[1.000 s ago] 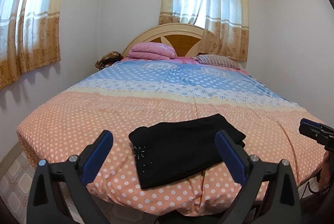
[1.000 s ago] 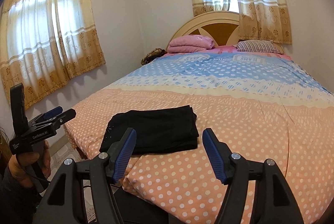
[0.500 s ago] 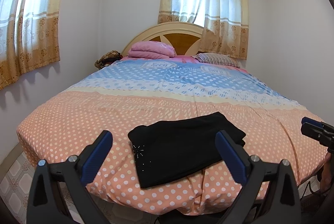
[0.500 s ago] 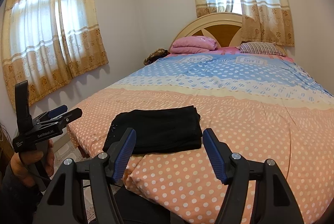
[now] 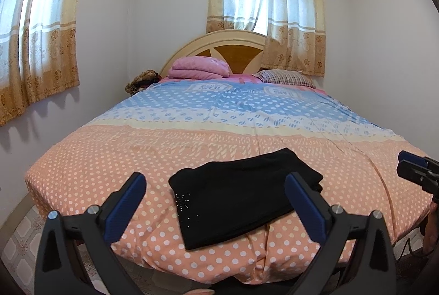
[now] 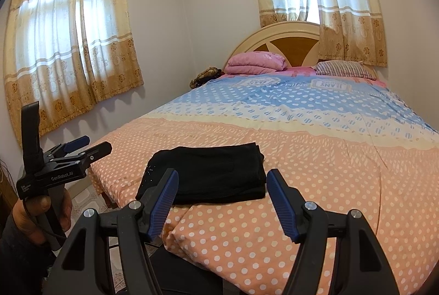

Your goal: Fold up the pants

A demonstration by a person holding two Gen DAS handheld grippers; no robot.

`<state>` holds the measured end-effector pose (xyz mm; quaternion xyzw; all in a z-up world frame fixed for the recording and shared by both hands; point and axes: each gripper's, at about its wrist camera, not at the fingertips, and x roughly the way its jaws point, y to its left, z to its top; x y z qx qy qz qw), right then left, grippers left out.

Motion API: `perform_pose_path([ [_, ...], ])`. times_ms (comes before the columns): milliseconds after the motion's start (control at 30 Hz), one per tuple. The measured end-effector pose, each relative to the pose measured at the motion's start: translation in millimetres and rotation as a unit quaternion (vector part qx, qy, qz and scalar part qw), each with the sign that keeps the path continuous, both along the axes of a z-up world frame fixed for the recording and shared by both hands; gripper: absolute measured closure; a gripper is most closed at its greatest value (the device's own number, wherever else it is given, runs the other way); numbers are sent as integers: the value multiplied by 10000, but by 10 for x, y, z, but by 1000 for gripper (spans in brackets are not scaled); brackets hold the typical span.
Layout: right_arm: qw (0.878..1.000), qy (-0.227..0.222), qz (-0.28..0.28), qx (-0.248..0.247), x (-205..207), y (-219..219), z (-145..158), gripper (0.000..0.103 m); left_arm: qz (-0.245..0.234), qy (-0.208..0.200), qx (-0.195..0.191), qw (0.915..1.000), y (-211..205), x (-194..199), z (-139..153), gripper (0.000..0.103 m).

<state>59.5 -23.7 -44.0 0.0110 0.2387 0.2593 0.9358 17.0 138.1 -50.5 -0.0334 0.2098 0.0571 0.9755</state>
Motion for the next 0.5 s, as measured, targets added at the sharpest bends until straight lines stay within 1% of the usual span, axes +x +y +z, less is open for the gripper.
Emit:
perform_pose_path([
  [133,10000,-53,6,17,-31,-2,13,35,45,-8,-48,10000,17,2,24,0],
  [300,9991,-398,-45,122,-124,-45,110,35,82,-37,-71,9999,35,0,44,0],
  [500,9995,-303,-10,46,-93,1,53,35,141,40,-109,9998,56,9,25,0],
])
